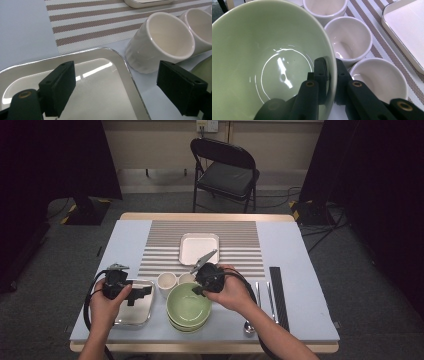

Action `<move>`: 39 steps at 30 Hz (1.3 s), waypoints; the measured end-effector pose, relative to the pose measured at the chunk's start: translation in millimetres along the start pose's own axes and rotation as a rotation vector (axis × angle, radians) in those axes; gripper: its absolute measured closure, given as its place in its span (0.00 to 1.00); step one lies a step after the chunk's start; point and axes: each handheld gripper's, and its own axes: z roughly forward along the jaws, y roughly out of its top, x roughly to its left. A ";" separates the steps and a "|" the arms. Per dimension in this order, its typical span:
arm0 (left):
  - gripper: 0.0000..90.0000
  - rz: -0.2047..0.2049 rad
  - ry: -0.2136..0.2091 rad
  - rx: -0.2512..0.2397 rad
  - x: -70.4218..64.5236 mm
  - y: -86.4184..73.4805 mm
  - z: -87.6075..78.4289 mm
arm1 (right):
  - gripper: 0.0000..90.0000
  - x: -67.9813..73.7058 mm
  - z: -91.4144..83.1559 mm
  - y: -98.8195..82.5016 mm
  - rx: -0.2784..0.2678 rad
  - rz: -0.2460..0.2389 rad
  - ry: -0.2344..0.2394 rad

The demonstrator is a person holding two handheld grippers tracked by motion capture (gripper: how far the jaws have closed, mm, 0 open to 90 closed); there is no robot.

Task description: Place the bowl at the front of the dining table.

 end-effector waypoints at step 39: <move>0.17 0.002 -0.002 0.000 1.0 -0.1 1.3 | 0.94 -23.1 -37.7 13.2 -0.003 0.102 0.042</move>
